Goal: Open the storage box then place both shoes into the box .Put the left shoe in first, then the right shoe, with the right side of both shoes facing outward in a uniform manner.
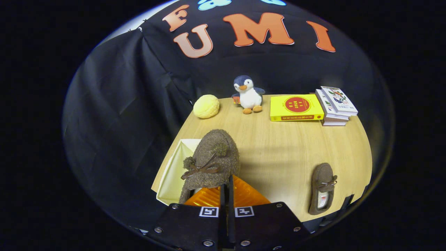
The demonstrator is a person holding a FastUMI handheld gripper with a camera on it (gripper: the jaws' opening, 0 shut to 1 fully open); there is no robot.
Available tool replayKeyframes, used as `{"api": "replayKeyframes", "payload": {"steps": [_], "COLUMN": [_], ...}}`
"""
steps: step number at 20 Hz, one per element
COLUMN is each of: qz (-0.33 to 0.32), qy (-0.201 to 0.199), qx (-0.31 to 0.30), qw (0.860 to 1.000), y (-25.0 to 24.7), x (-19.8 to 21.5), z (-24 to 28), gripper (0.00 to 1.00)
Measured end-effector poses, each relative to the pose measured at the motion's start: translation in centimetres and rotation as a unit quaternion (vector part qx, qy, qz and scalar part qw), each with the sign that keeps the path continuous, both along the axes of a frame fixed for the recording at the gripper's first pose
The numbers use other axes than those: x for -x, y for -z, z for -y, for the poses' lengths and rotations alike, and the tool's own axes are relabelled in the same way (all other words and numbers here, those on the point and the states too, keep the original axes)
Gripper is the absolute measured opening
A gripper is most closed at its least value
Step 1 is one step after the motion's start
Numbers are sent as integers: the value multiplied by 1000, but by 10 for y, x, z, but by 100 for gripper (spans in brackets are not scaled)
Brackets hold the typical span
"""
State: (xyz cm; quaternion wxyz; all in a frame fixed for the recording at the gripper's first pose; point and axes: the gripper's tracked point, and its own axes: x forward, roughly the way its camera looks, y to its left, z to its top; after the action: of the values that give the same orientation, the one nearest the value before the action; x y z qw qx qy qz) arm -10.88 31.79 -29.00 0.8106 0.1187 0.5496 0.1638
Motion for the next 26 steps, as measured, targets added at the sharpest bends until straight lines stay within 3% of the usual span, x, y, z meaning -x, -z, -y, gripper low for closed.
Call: {"api": "replayKeyframes", "payload": {"steps": [7,16,22,26], "qz": [-22,-98,-155,-184], "qy": [-36,-53,-68,-79], "qx": [3,47,39,-21], "qw": [999,993,985,980], "y": [30,107,133,122], "x": [-6,9,36,57], "z": [-84,-136,-161,-172], "gripper": [3,3,8,5]}}
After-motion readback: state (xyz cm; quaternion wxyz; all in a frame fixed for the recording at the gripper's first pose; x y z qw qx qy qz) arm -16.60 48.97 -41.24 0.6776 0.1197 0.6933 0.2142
